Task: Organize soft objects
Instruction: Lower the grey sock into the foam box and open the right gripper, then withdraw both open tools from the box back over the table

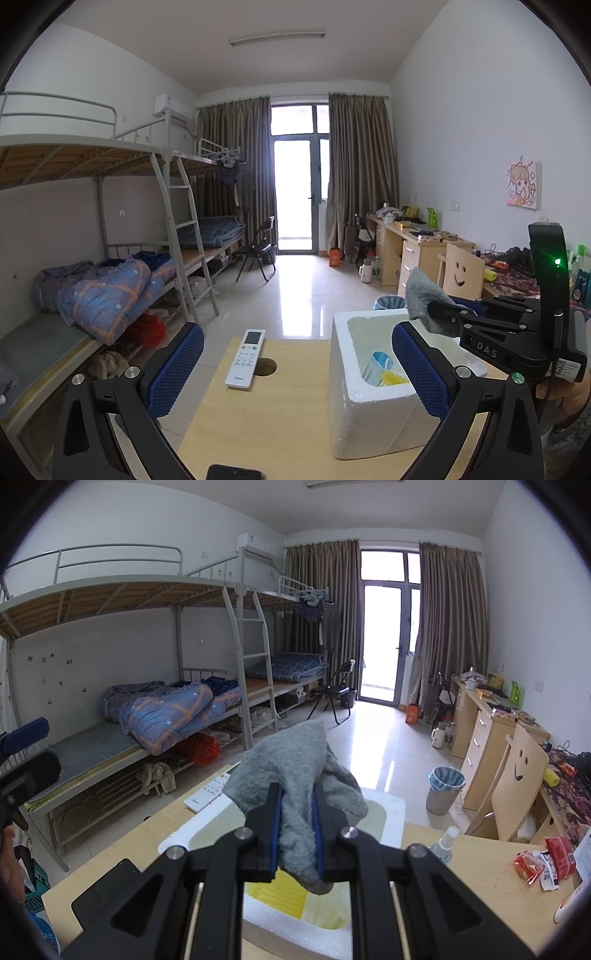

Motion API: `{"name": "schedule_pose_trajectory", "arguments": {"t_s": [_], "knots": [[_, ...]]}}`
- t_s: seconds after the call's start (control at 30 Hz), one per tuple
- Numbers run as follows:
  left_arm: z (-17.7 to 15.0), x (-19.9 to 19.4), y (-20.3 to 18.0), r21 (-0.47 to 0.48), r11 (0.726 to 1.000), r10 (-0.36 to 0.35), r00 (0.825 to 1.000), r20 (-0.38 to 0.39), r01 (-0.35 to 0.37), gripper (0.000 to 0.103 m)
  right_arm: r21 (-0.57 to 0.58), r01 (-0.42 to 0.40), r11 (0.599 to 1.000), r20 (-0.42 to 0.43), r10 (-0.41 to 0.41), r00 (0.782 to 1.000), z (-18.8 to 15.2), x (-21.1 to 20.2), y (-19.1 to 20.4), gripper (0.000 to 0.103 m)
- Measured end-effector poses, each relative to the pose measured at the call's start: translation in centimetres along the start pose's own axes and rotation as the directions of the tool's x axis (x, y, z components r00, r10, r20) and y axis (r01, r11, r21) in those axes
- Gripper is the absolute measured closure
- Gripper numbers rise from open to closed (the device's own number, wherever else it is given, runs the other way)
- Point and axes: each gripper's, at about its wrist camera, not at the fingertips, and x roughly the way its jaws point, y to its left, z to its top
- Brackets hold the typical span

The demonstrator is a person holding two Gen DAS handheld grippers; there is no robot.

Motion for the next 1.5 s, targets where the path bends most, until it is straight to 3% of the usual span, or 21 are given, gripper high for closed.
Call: {"name": "schedule_pose_trajectory", "arguments": {"t_s": [0.27, 0.3, 0.33, 0.4, 0.53, 0.97, 1.27, 1.5], "knots": [[-0.2, 0.4, 0.8, -0.016, 1.0, -0.008, 1.0, -0.014, 0.008, 0.001, -0.007, -0.012, 1.0, -0.021, 0.012, 1.0, 0.0, 0.9, 0.2, 0.081], [-0.4, 0.4, 0.9, -0.017, 1.0, -0.009, 1.0, -0.015, 0.009, 0.001, -0.01, -0.01, 1.0, -0.029, 0.01, 1.0, 0.2, 1.2, 0.2, 0.074], [-0.5, 0.5, 0.9, -0.019, 1.0, -0.011, 1.0, -0.018, 0.01, 0.001, -0.008, 0.002, 1.0, -0.034, -0.002, 0.999, 0.1, 1.3, 0.3, 0.06], [-0.6, 0.6, 0.8, -0.02, 1.0, -0.02, 1.0, -0.025, 0.019, 0.001, -0.012, 0.006, 1.0, -0.037, -0.007, 0.999, 0.2, 1.4, 0.3, 0.047], [-0.7, 0.5, 0.7, -0.021, 1.0, -0.024, 0.999, -0.024, 0.023, 0.001, 0.003, 0.0, 1.0, -0.036, 0.0, 0.999, 0.2, 0.8, 0.2, 0.038], [-0.2, -0.6, -0.7, -0.013, 0.998, -0.055, 0.999, -0.003, 0.054, 0.001, 0.03, 0.031, 0.999, 0.001, -0.031, 1.0, 0.5, -2.5, -0.9, 0.037], [-0.3, -3.0, -2.3, -0.016, 0.996, -0.093, 0.996, -0.002, 0.093, 0.001, 0.058, 0.049, 0.997, 0.044, -0.052, 0.998, 0.1, -7.2, -1.3, 0.002], [-0.1, -5.6, -4.1, 0.001, 0.993, -0.12, 0.993, 0.014, 0.12, 0.001, 0.075, 0.073, 0.994, 0.077, -0.079, 0.994, -0.8, -11.4, -1.5, 0.0]]}}
